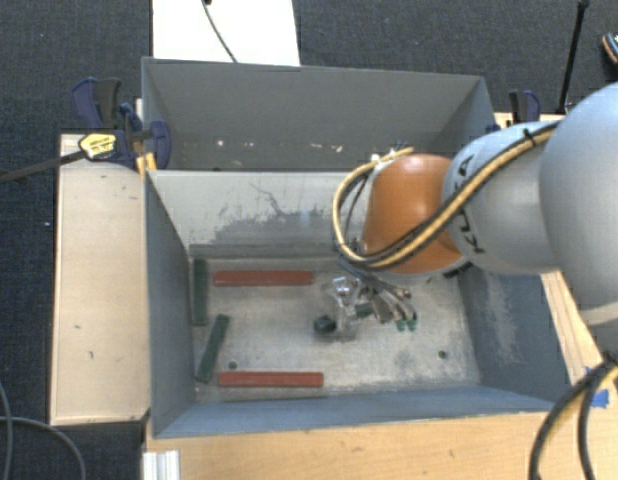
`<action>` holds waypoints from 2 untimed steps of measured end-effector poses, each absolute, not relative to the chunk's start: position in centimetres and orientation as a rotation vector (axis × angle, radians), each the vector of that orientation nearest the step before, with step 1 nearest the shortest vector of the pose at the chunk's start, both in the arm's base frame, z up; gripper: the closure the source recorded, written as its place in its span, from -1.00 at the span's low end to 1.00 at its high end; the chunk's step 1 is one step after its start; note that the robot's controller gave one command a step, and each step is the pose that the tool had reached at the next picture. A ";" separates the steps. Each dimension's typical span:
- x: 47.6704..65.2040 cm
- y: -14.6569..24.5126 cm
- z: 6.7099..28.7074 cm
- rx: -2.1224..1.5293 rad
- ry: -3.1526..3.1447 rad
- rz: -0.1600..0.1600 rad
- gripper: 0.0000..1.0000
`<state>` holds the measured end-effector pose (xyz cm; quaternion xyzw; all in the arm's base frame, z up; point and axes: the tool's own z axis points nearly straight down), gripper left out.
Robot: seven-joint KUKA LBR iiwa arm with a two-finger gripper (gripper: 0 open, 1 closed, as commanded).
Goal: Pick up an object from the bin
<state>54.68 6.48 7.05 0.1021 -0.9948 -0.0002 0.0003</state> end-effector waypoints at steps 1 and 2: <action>54.3 6.9 19.9 0.331 -3.135 0.000 1.00; 54.6 4.9 28.9 0.817 -3.043 0.002 1.00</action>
Offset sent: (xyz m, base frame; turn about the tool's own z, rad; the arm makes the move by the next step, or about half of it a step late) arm -0.0060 0.0042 0.1239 -0.0040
